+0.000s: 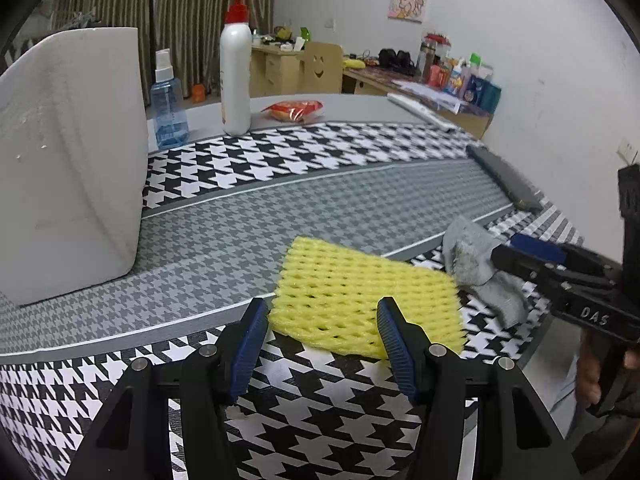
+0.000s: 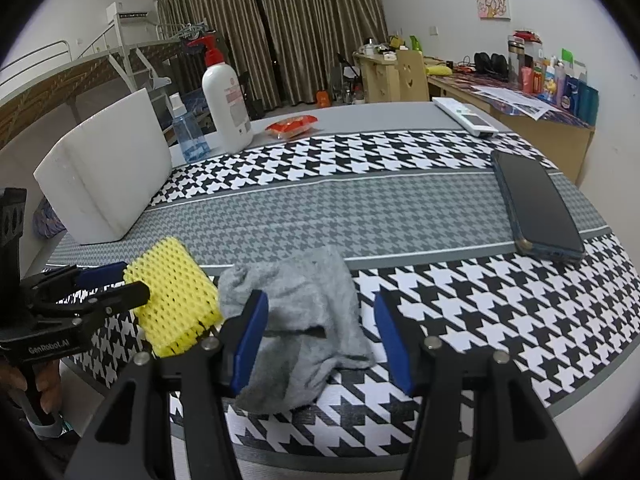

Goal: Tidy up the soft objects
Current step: 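Lift the yellow net with the left tool while the right tool lifts the grey sock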

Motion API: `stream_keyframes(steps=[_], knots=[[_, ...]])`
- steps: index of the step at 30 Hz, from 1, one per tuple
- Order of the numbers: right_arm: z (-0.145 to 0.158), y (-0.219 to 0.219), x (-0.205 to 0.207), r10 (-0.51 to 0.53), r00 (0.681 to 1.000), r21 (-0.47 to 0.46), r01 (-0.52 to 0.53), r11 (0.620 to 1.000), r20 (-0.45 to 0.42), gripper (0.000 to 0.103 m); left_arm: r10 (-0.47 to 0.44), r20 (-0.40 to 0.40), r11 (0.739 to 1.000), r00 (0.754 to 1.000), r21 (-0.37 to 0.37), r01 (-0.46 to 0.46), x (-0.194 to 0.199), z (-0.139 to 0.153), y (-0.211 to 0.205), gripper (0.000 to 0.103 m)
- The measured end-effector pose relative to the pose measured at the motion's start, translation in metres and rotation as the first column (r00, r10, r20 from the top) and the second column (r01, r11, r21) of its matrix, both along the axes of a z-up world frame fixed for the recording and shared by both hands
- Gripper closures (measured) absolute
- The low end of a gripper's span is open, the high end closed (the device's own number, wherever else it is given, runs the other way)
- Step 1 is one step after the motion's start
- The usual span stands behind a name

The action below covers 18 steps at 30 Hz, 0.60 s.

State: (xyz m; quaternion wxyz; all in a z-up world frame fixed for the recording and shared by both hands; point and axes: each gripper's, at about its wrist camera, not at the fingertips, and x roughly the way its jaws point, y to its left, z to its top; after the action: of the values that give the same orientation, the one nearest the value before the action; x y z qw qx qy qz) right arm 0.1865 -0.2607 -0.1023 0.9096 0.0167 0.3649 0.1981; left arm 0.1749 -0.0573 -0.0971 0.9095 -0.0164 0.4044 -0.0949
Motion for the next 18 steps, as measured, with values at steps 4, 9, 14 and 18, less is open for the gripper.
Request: stream_keyframes(steps=[4,9,14,18], knots=[[-0.002,0.003,0.002,0.010,1.000,-0.014,-0.010,1.000,-0.016,0.043,-0.010,-0.015,0.999,1.000,0.044,0.010,0.002,-0.006,-0.006,0.047],[-0.006,0.008,0.000,0.019,1.000,-0.045,-0.020,0.999,-0.022,0.043,-0.045,-0.013,0.998,0.999,0.046,0.046,0.001,-0.006,-0.010,0.069],[-0.006,0.015,-0.004,0.015,1.000,-0.090,-0.016,0.996,-0.004,0.046,-0.073,-0.007,0.997,0.997,0.033,0.073,0.001,-0.005,-0.015,0.083],[-0.005,0.019,-0.005,0.023,1.000,-0.110,-0.023,0.994,-0.002,0.060,-0.076,0.004,0.997,0.997,0.021,0.076,0.002,-0.004,-0.014,0.084]])
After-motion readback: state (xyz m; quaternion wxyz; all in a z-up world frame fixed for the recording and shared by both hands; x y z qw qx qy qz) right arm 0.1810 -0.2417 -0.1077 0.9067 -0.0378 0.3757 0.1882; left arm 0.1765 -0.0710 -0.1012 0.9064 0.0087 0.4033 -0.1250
